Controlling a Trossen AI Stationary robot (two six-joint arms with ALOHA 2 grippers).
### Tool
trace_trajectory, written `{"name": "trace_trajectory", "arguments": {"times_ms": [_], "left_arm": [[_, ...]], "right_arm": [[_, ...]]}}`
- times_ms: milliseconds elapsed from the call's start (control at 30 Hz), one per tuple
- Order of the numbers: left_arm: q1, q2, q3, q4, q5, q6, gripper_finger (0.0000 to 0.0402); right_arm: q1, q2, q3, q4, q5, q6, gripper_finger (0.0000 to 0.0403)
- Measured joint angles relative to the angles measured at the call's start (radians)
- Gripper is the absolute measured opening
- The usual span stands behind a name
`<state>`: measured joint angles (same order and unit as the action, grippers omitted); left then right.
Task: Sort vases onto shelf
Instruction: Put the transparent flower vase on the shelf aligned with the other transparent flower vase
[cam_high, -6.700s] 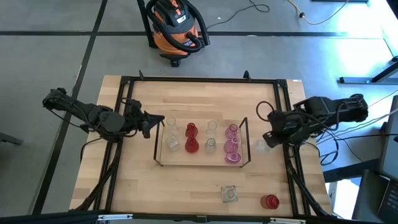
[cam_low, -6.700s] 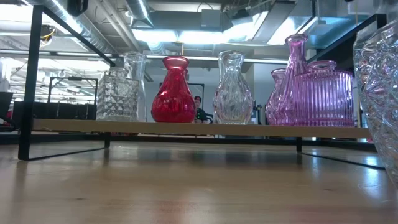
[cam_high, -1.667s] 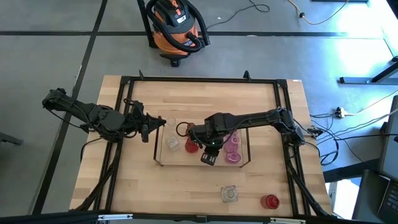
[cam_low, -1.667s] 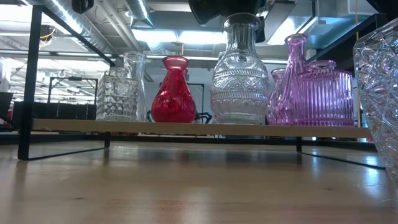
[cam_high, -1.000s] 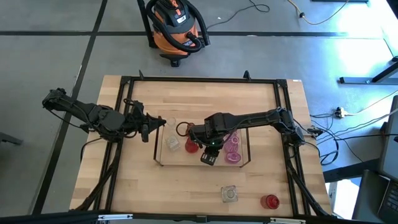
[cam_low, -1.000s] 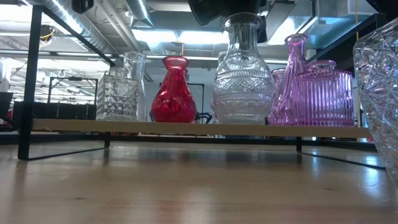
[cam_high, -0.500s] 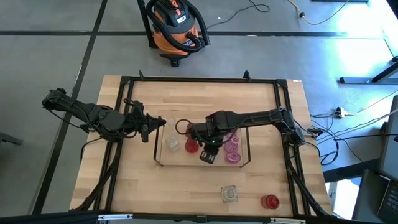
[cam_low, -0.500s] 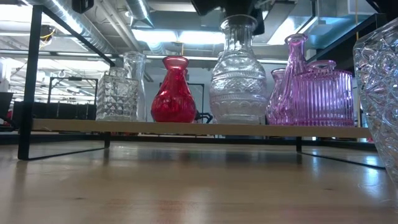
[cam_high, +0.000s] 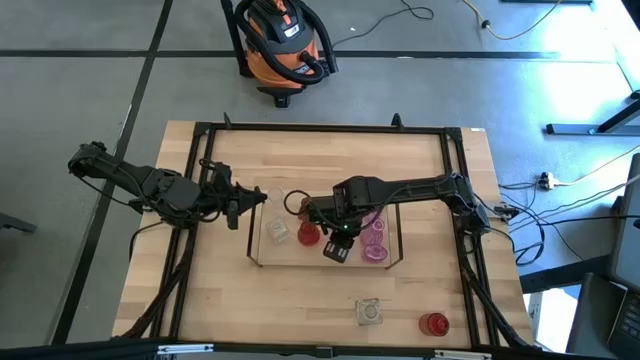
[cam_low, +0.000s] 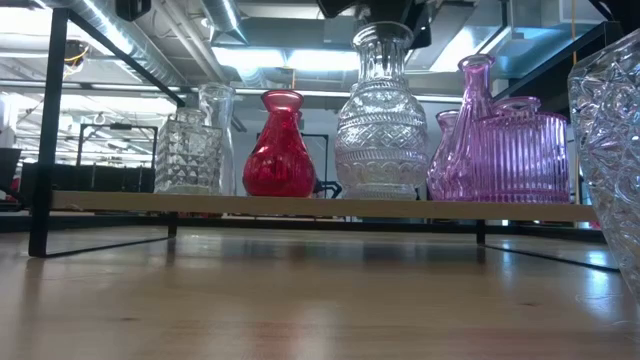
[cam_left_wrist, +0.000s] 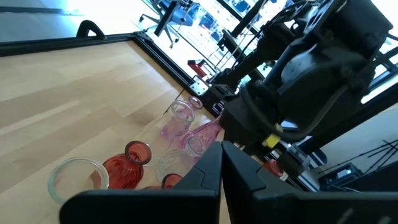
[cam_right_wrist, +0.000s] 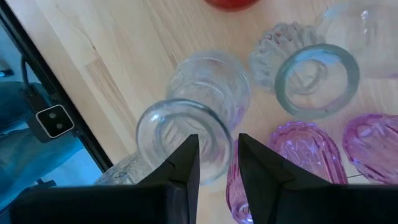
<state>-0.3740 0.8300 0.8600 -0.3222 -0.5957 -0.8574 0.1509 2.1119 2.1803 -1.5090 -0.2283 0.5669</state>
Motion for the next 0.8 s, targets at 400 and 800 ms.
{"name": "trace_trajectory", "arguments": {"times_ms": [400,800], "left_arm": [[0.000,0.000,0.000,0.002,0.005,0.003,0.0000],[-0.025,0.001,0.000,-0.010,0.009,0.004,0.0000]], "right_arm": [[0.004,-0.101,0.000,-0.008,0.000,0.032,0.0092],[0.215,-0.241,0.001,-0.063,0.171,0.204,0.0092]]}}
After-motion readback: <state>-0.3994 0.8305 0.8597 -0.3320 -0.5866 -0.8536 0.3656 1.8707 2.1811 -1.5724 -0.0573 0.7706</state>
